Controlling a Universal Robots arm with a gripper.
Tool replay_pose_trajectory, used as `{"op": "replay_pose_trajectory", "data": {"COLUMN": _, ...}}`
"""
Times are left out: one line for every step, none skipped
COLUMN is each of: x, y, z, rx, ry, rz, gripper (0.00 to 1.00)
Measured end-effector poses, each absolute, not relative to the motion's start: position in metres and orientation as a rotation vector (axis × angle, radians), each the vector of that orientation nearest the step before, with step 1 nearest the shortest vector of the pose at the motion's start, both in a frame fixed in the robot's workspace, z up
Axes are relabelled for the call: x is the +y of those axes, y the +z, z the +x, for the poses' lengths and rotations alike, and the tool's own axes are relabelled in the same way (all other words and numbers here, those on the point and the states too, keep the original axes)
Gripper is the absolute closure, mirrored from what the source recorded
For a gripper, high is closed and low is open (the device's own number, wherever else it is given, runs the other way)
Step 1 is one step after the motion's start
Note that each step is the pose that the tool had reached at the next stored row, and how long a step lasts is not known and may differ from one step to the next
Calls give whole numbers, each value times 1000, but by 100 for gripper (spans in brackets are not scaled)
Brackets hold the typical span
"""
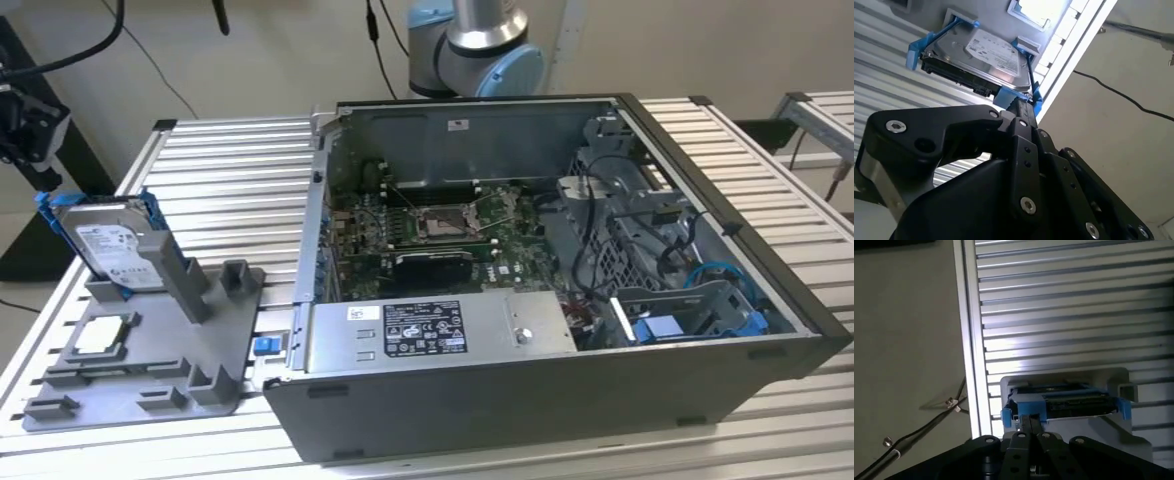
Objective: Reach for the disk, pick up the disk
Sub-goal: 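Pick up the disk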
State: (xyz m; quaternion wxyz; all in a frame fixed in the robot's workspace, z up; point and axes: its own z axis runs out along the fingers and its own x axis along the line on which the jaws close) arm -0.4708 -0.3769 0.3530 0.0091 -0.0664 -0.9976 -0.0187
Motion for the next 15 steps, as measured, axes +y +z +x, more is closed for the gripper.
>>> {"op": "replay_pose_trajectory", "data": {"x": -377, "y": 353, "z": -471, "rx": -3115, "ry": -59, "rz": -232, "gripper": 100}}
{"op": "replay_pose_trajectory", "data": {"x": -377, "y": 353, "z": -471, "rx": -3113, "ry": -59, "rz": -251, "gripper": 100}}
{"op": "replay_pose_trajectory", "data": {"x": -377, "y": 353, "z": -471, "rx": -3112, "ry": -59, "rz": -273, "gripper": 100}}
{"op": "replay_pose_trajectory", "data": {"x": -377, "y": 353, "z": -471, "rx": -3110, "ry": -59, "rz": -295, "gripper": 100}}
{"op": "replay_pose_trajectory", "data": {"x": -377, "y": 353, "z": -471, "rx": -3108, "ry": -59, "rz": -318, "gripper": 100}}
{"op": "replay_pose_trajectory", "data": {"x": -377, "y": 353, "z": -471, "rx": -3106, "ry": -60, "rz": -340, "gripper": 100}}
{"op": "replay_pose_trajectory", "data": {"x": -377, "y": 353, "z": -471, "rx": -3104, "ry": -60, "rz": -361, "gripper": 100}}
{"op": "replay_pose_trajectory", "data": {"x": -377, "y": 353, "z": -471, "rx": -3101, "ry": -60, "rz": -383, "gripper": 100}}
{"op": "replay_pose_trajectory", "data": {"x": -377, "y": 353, "z": -471, "rx": -3099, "ry": -60, "rz": -406, "gripper": 100}}
{"op": "replay_pose_trajectory", "data": {"x": -377, "y": 353, "z": -471, "rx": -3096, "ry": -60, "rz": -428, "gripper": 100}}
{"op": "replay_pose_trajectory", "data": {"x": -377, "y": 353, "z": -471, "rx": -3093, "ry": -60, "rz": -450, "gripper": 100}}
{"op": "replay_pose_trajectory", "data": {"x": -377, "y": 353, "z": -471, "rx": -3090, "ry": -61, "rz": -473, "gripper": 100}}
{"op": "replay_pose_trajectory", "data": {"x": -377, "y": 353, "z": -471, "rx": -3087, "ry": -61, "rz": -497, "gripper": 100}}
{"op": "replay_pose_trajectory", "data": {"x": -377, "y": 353, "z": -471, "rx": -3083, "ry": -61, "rz": -520, "gripper": 100}}
{"op": "replay_pose_trajectory", "data": {"x": -377, "y": 353, "z": -471, "rx": -3079, "ry": -61, "rz": -543, "gripper": 100}}
